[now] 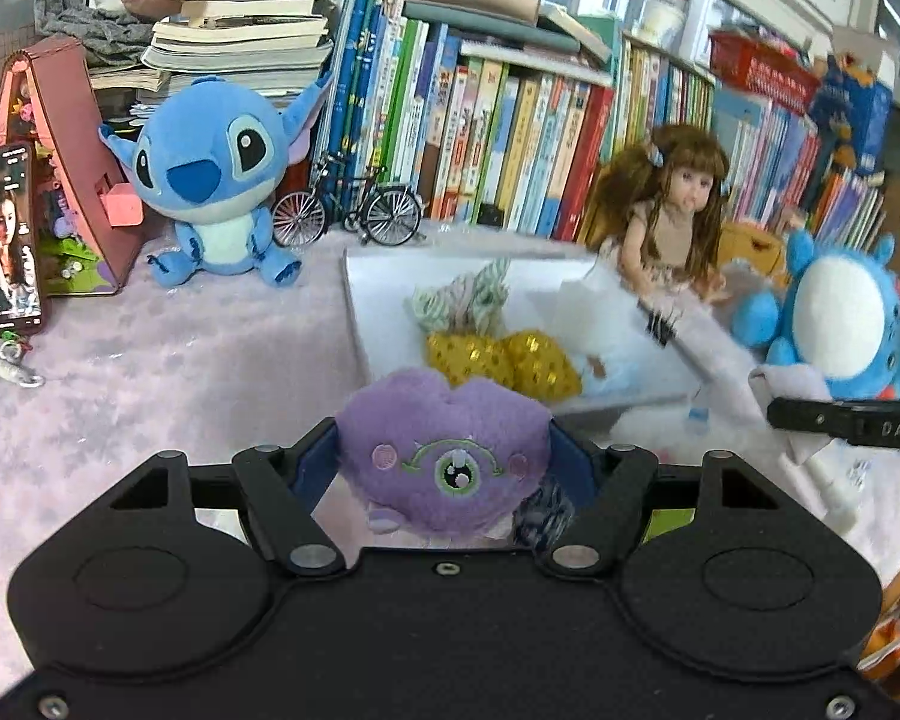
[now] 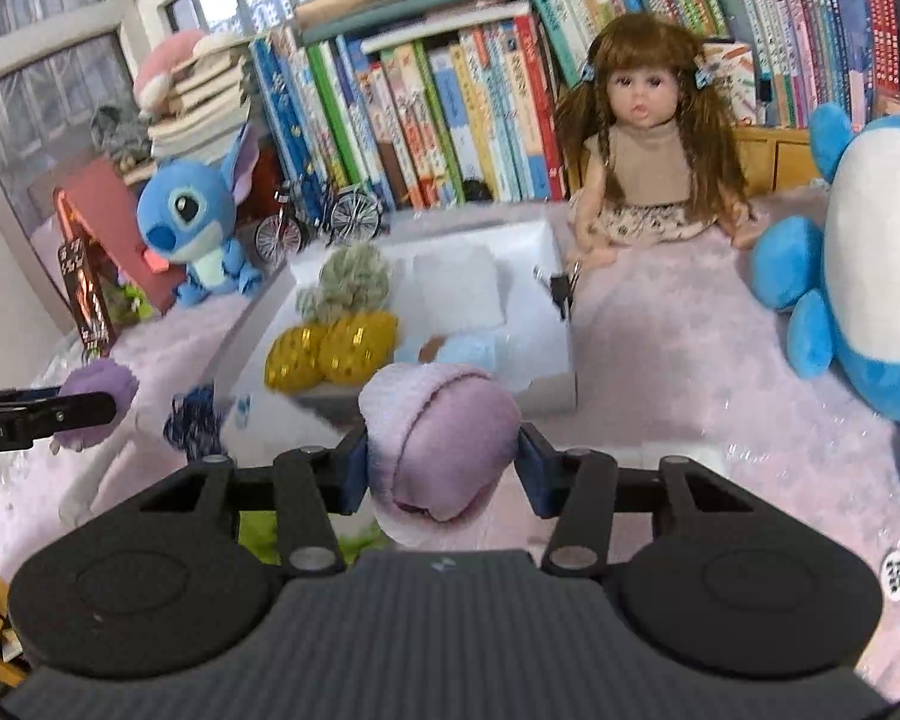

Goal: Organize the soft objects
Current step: 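Carry the purple plush with the left tool while the right tool carries the pink hat into the box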

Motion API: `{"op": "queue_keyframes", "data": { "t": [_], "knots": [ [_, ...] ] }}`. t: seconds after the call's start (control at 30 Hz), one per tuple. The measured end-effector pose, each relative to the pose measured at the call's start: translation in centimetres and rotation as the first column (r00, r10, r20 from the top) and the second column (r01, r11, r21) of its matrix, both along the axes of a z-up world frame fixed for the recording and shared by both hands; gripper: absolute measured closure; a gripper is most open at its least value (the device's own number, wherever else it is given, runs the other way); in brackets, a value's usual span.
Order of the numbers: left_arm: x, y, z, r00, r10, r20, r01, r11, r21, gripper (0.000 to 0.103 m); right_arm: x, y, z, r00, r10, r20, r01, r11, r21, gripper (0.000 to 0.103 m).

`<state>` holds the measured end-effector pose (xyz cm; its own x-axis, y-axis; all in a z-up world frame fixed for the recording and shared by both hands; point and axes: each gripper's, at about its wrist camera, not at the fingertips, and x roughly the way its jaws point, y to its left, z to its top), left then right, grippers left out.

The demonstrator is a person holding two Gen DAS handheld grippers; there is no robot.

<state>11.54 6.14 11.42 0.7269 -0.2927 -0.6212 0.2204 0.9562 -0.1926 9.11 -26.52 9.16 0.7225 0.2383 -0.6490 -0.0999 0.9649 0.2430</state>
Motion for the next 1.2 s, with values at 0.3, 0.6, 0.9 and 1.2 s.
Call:
{"op": "queue_keyframes", "data": {
  "t": [0.3,0.6,0.9,1.2],
  "knots": [
    [6.1,-1.4,0.7,0.998,0.012,-0.059,-0.018,0.994,-0.105,0.032,4.2,-1.2,1.3,0.997,-0.074,0.027,0.073,0.996,0.053,0.049],
    [12.5,-3.8,-2.3,0.986,0.042,-0.161,-0.056,0.995,-0.085,0.032,8.6,-0.6,0.0,0.995,-0.097,0.007,0.096,0.994,0.047,0.047],
    [16.9,-4.8,-5.2,0.971,0.106,-0.216,-0.127,0.988,-0.083,0.031,12.7,0.5,-2.6,0.995,-0.064,-0.076,0.065,0.998,0.016,0.046],
    [19.7,-5.3,-7.4,0.954,0.155,-0.257,-0.176,0.983,-0.059,0.031,16.1,1.9,-4.6,0.992,-0.058,-0.107,0.056,0.998,-0.026,0.045]
  ]
}}
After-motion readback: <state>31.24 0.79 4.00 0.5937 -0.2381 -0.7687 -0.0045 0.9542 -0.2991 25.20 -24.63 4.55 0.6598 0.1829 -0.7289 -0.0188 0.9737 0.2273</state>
